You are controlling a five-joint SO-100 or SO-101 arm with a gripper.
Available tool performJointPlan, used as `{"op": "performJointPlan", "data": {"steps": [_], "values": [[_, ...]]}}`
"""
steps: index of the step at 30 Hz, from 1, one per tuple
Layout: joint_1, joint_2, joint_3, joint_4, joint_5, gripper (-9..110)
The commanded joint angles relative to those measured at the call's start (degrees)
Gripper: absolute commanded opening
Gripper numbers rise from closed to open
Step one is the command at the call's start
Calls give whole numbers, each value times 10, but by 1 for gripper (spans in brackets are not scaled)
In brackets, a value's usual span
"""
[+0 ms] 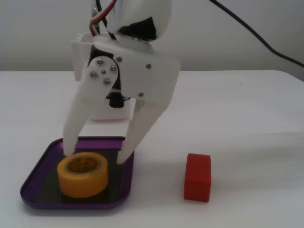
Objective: Remove the yellow tape from the box.
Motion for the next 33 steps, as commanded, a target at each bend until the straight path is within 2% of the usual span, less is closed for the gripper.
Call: {"op": "performJointPlan", "data": {"steps": [1,29,33], "values": [[5,49,-12,5,-11,18],[19,48,44,-3,-20,18],[18,47,44,-4,-20,10]]}}
